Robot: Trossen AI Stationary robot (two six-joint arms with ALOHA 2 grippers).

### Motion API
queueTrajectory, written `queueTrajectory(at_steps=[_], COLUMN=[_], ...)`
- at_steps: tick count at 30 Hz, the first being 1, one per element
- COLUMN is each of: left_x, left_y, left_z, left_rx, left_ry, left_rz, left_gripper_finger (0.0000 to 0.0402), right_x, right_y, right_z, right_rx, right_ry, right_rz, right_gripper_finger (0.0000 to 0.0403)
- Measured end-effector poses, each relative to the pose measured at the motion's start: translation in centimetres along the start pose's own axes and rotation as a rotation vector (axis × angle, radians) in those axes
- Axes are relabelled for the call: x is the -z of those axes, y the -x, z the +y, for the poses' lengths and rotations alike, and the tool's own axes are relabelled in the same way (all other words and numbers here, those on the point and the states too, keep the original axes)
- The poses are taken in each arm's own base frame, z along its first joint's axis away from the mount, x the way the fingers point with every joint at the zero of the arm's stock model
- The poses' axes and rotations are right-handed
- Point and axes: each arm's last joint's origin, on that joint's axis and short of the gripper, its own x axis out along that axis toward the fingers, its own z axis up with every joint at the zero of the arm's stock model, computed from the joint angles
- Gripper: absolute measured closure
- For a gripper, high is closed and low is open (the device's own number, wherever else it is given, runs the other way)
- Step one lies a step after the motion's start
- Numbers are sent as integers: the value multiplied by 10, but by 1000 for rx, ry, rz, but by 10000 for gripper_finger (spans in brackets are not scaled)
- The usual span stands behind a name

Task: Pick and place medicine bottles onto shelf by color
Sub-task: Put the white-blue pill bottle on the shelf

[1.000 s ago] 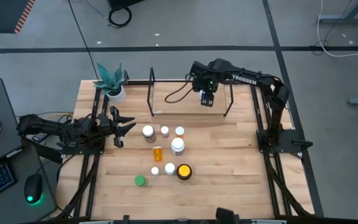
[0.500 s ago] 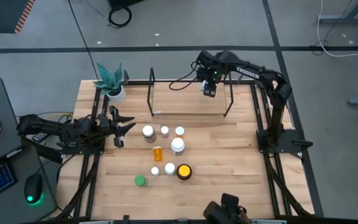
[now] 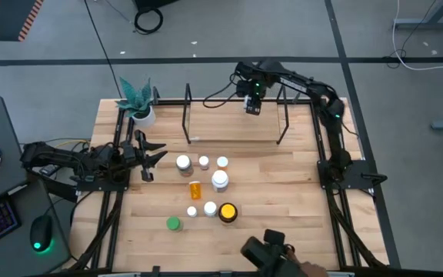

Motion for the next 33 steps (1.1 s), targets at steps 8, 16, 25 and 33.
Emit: queueTrajectory(at_steps=[8,16,25,33], left_x=[0,1,1,1], left_y=[0,0,0,0], left_z=[0,0,0,0], left_rx=[-7,-6,-6,-6], left_ry=[-2,-4,19,23], left_rz=[2,10,10,10], left_gripper_finger=[284,279,284,279], right_x=[-7,12,22,25], right_y=[-1,10,-11,-22], right_z=[-11,-25,-26,-23], right_rx=[-11,-38,-92,-103], right_ry=[-19,-101,-127,-131], right_rz=[63,100,170,195], right_gripper_finger=[202,202,202,202])
